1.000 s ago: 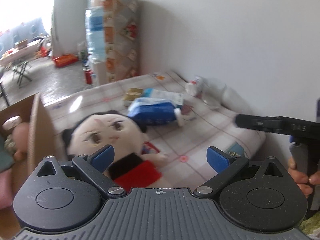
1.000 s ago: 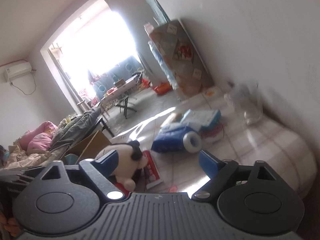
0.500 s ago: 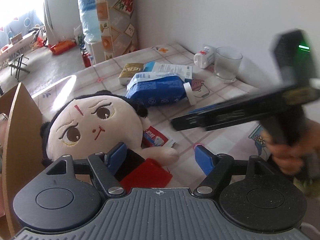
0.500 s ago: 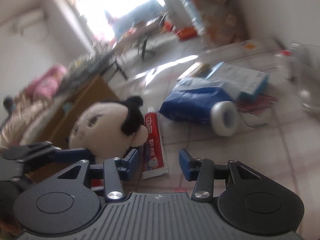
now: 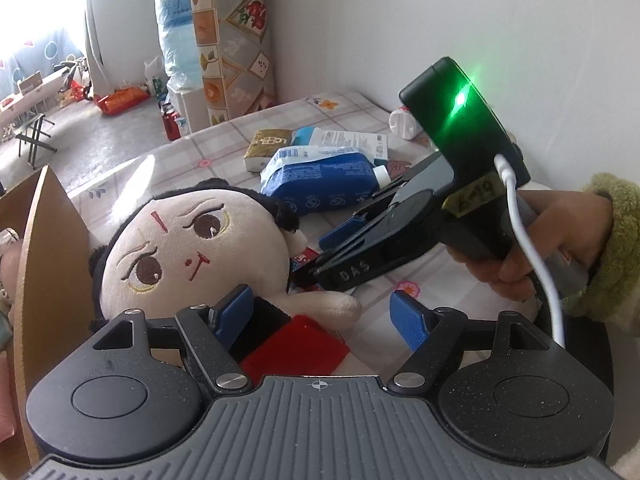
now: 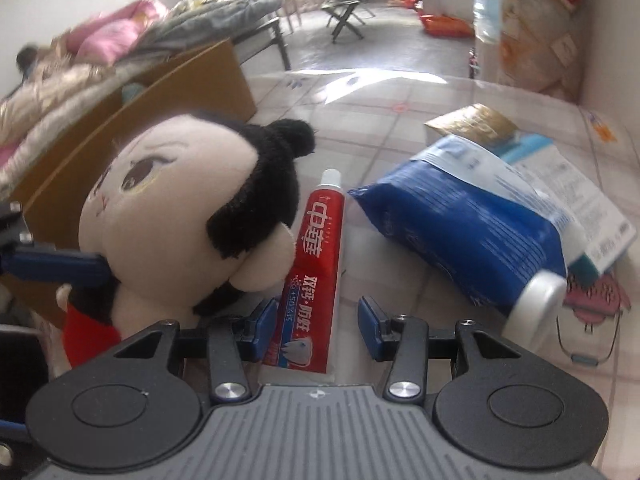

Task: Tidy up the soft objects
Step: 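Grasp the red toothpaste tube with the left gripper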

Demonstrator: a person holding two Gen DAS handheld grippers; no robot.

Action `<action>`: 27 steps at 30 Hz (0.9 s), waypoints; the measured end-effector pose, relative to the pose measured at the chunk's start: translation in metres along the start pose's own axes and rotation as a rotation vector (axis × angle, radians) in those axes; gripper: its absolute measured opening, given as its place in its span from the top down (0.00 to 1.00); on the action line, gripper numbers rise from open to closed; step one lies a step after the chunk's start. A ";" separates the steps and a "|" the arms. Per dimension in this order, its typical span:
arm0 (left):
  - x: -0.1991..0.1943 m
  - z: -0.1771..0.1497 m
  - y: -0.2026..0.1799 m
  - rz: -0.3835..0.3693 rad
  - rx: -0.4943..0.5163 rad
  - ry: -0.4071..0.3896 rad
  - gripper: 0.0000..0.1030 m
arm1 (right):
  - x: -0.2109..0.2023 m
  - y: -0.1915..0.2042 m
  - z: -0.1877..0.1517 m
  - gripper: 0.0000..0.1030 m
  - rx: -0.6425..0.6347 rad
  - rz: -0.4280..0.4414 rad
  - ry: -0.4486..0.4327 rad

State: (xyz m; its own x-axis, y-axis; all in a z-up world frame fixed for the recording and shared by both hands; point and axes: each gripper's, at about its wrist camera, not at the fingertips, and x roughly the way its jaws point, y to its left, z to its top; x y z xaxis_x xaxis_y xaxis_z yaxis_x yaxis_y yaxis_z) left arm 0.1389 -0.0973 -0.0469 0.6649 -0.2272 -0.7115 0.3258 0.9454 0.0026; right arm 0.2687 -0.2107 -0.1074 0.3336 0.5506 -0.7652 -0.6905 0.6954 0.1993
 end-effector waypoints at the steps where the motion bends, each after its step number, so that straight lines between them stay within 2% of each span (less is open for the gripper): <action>1: 0.000 0.000 0.001 -0.002 -0.002 -0.001 0.26 | -0.001 0.004 -0.001 0.57 -0.019 -0.009 0.003; 4: -0.002 -0.002 0.003 -0.009 -0.008 -0.007 0.25 | -0.003 0.011 -0.003 0.67 -0.037 -0.011 0.015; 12: -0.003 -0.002 0.009 -0.024 -0.029 -0.016 0.25 | -0.016 0.008 -0.011 0.67 0.006 -0.040 0.038; 21: -0.002 -0.002 0.013 -0.062 -0.071 -0.029 0.24 | -0.056 -0.003 -0.051 0.67 0.139 -0.050 0.054; 27: -0.011 0.000 0.014 -0.080 -0.137 -0.058 0.23 | -0.084 0.006 -0.080 0.67 0.194 -0.080 0.037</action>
State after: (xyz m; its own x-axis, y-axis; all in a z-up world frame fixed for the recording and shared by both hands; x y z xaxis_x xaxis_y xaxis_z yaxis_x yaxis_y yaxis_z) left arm 0.1363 -0.0817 -0.0391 0.6794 -0.3123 -0.6640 0.2870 0.9459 -0.1512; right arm 0.1853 -0.2899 -0.0905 0.3561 0.4752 -0.8046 -0.5248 0.8141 0.2485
